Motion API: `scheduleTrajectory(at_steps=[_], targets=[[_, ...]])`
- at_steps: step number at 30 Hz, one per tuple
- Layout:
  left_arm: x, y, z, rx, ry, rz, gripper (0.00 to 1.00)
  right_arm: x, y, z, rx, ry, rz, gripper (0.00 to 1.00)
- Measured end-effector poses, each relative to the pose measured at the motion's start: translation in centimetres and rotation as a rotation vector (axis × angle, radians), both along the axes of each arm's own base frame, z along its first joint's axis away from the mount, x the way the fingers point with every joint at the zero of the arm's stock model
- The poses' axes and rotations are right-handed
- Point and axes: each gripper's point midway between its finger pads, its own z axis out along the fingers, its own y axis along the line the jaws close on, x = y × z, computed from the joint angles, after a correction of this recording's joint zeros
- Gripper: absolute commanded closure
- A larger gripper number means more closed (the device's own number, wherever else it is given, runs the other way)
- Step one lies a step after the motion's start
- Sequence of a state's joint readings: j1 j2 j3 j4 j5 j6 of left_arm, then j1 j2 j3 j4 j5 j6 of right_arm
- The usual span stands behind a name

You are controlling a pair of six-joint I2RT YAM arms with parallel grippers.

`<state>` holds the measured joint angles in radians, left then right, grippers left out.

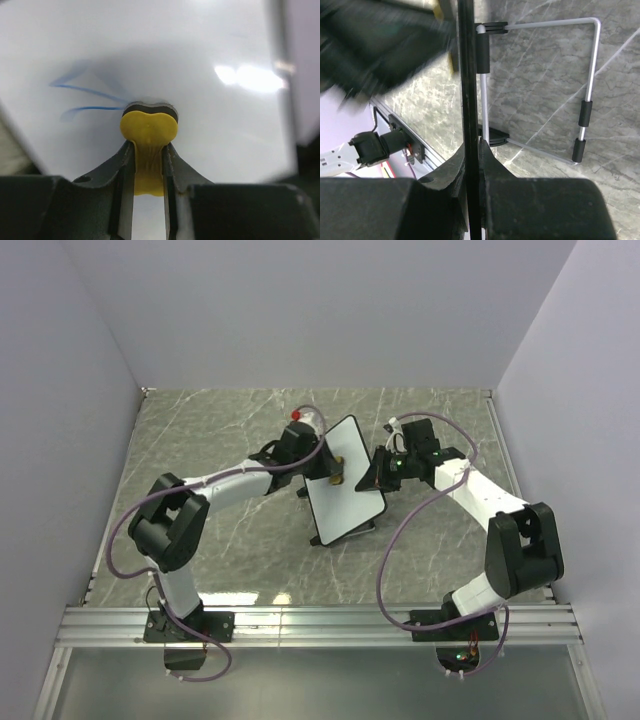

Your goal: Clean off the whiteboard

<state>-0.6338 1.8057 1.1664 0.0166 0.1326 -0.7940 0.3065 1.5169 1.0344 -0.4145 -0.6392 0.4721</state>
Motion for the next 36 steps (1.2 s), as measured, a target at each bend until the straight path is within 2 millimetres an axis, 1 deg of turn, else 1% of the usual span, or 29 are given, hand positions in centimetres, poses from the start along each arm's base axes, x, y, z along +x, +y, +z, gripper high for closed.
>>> scheduleTrajectory(at_steps=[2, 5, 7, 10, 13, 15, 17, 21, 23, 31, 33, 36], targets=[[-1.0, -2.5, 2.2, -0.034, -0.041, -0.053, 1.0, 0.0, 0.0, -0.2, -0.002, 0.007, 0.0, 1.0], [-2.4, -4.7, 3.9, -0.066, -0.074, -0.101, 1.0, 0.1, -0.1, -0.3, -0.002, 0.01, 0.0, 1.0], [-2.7, -5.1, 4.3, -0.074, -0.082, -0.111, 1.0, 0.1, -0.1, -0.3, -0.002, 0.007, 0.002, 1.0], [-2.8, -5.0, 4.2, -0.097, -0.082, -0.11, 1.0, 0.1, -0.1, -0.3, -0.004, 0.007, 0.004, 1.0], [-2.9, -4.4, 3.9, -0.126, -0.081, -0.102, 1.0, 0.0, -0.1, -0.3, -0.004, 0.002, 0.008, 1.0], [-3.1, -3.3, 2.8, -0.126, -0.065, -0.092, 1.0, 0.0, -0.1, -0.2, -0.005, -0.001, 0.009, 1.0], [-3.0, -1.6, 1.1, -0.115, -0.038, -0.067, 1.0, 0.0, -0.1, -0.2, -0.004, -0.004, 0.01, 1.0], [-2.1, 3.2, -3.4, -0.078, 0.052, 0.031, 1.0, -0.1, -0.1, 0.1, -0.005, -0.015, 0.014, 1.0], [-1.7, 4.3, -4.4, -0.073, 0.078, 0.055, 1.0, -0.2, 0.0, 0.1, -0.004, -0.021, 0.015, 1.0], [-1.5, 4.2, -4.1, -0.057, 0.107, 0.037, 1.0, -0.3, 0.0, 0.2, -0.002, -0.027, 0.012, 1.0], [-1.4, 4.1, -3.9, -0.038, 0.116, 0.032, 1.0, -0.4, 0.0, 0.3, 0.001, -0.033, 0.014, 1.0], [-1.0, 3.4, -3.1, -0.019, 0.124, 0.019, 1.0, -0.6, 0.0, 0.3, 0.004, -0.039, 0.012, 1.0]])
